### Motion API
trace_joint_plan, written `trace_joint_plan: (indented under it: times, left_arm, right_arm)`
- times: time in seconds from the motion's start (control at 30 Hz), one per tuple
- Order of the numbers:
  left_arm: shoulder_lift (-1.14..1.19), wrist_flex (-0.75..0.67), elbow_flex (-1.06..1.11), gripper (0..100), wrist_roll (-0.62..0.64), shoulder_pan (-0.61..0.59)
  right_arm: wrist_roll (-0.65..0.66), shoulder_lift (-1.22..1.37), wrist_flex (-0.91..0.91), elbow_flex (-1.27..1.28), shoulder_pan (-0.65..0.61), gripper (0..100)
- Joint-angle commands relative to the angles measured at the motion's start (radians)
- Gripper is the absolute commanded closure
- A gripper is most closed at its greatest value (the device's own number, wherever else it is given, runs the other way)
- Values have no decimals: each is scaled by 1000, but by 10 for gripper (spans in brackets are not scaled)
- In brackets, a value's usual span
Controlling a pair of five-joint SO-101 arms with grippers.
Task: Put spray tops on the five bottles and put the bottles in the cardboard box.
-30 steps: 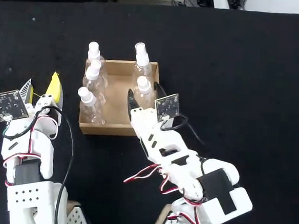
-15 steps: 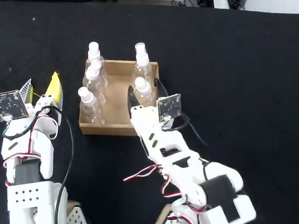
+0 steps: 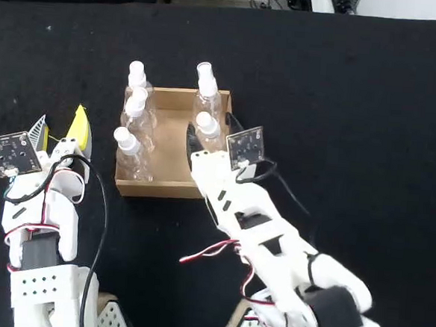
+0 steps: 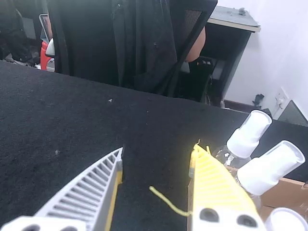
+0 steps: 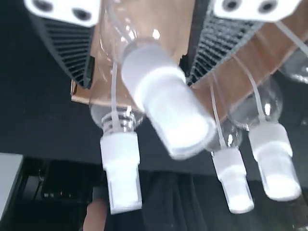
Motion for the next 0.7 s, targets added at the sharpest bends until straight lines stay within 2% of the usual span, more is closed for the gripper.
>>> trace_joint_plan:
  times: [0.0,0.33,0.47,0.67]
  left_arm:
    - [-11,-23,-19,798,5,1]
    - [-12,-23,-21,798,5,1]
    - [-14,-23,-15,798,5,1]
    - [-11,-23,-13,798,5,1]
  right_arm:
    - [3,-111,48,-59,-17,753]
    - [5,-306,183,-70,-107,753]
    - [5,-369,199,-94,-52,753]
    - [5,-452,351,-162,26,753]
